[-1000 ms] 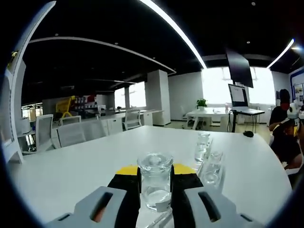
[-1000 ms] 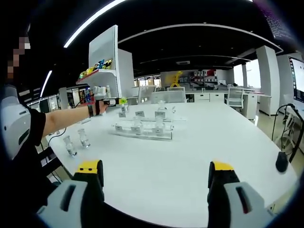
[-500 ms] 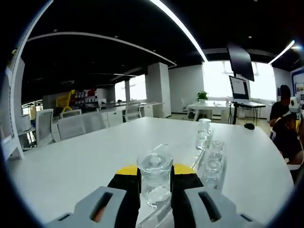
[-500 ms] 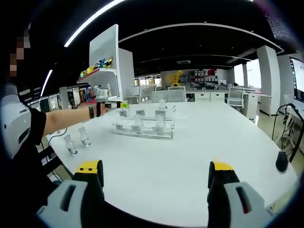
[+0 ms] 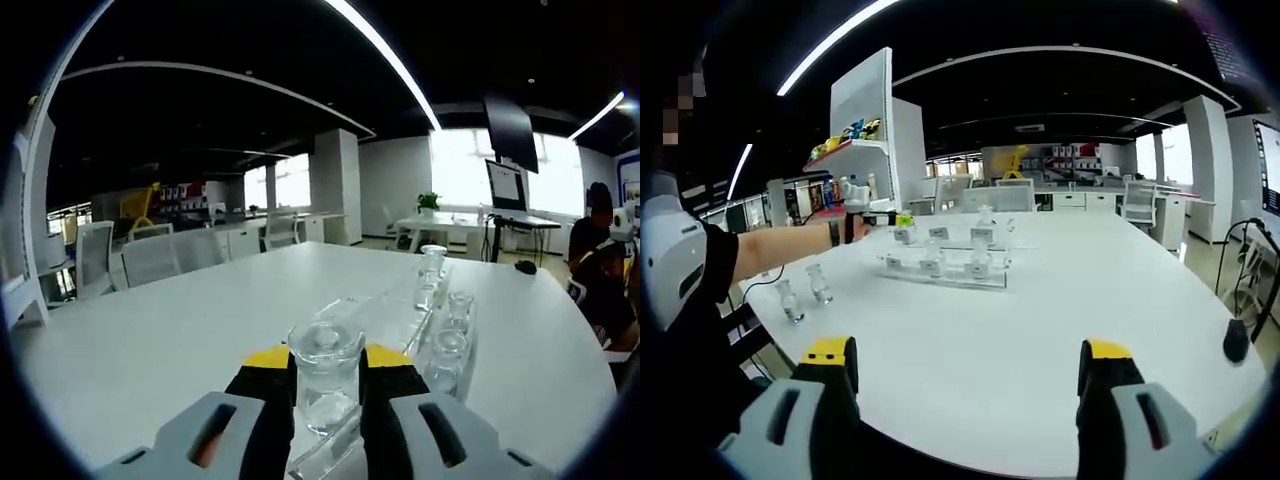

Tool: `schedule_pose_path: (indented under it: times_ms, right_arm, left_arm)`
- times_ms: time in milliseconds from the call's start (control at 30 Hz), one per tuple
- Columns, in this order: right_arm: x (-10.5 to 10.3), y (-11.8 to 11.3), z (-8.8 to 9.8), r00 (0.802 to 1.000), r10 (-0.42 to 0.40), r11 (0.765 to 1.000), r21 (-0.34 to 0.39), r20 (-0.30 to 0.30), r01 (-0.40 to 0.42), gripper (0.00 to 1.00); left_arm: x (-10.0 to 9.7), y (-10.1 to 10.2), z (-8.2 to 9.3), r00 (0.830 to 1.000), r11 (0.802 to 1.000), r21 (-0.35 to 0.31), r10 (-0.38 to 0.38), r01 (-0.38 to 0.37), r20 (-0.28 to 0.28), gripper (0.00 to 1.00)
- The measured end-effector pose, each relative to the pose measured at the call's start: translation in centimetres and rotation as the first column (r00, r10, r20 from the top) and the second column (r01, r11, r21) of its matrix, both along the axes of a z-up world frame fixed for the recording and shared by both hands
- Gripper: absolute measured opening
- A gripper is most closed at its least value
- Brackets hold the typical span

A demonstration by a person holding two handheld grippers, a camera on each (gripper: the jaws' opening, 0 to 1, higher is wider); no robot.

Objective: Identify the label on the chemical reagent bottle, grasp the chemical reagent bottle, and place it in the designated position on the reagent rack

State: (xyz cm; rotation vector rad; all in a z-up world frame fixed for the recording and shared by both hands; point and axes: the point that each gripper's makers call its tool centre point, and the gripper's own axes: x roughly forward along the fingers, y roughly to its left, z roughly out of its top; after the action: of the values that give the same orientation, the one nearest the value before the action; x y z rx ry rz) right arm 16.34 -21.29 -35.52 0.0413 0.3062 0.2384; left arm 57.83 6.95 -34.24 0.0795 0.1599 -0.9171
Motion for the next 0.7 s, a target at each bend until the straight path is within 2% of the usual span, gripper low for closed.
schedule_pose_path:
  times_ms: [167, 267, 300, 333, 433, 500, 633, 700]
  right_arm:
    - [0.0, 0.0, -0.1, 1.000, -0.002, 1.000, 0.001, -0.002, 0.002, 0.87]
    - [0.0, 0.0, -0.1, 1.000, -0.001, 1.000, 0.003, -0.001, 0.001, 0.87]
    - [0.0, 0.0, -0.1, 1.000, -0.001, 1.000, 0.003, -0.001, 0.001, 0.87]
    - [0.0, 0.1, -0.1, 1.000, -0.001, 1.000, 0.003, -0.001, 0.001, 0.87]
    - [-0.1, 0.1, 0.0, 1.000, 0.000, 1.000, 0.005, 0.001, 0.000, 0.87]
    - [-0.1, 0.1, -0.1, 1.000, 0.000, 1.000, 0.005, 0.001, 0.000, 0.87]
    - [-0.3, 0.0, -0.1, 1.000, 0.000, 1.000, 0.008, 0.005, 0.000, 0.87]
    - [-0.4, -0.1, -0.1, 1.000, -0.003, 1.000, 0.010, 0.005, 0.003, 0.87]
  left_arm:
    - [-0.1, 0.0, 0.0, 0.999, 1.000, -0.028, -0.005, 0.004, -0.035, 0.25]
    - [0.0, -0.1, -0.4, 0.999, 1.000, -0.001, -0.015, 0.015, -0.046, 0.27]
    - [-0.1, -0.3, -0.1, 0.999, 0.999, -0.011, -0.033, 0.033, -0.024, 0.30]
    - [-0.6, -0.3, -0.4, 0.998, 0.999, -0.006, -0.049, 0.048, -0.044, 0.33]
    - [-0.9, -0.5, -0.3, 0.998, 0.998, 0.004, -0.060, 0.060, -0.029, 0.39]
    - [-0.8, -0.4, -0.4, 0.999, 0.999, 0.019, -0.049, 0.049, -0.009, 0.49]
    - [-0.8, -0.2, -0.3, 0.999, 0.999, 0.013, -0.046, 0.046, 0.014, 0.62]
    - [-1.2, -0.4, -0.6, 0.998, 0.997, 0.035, -0.063, 0.062, 0.031, 0.73]
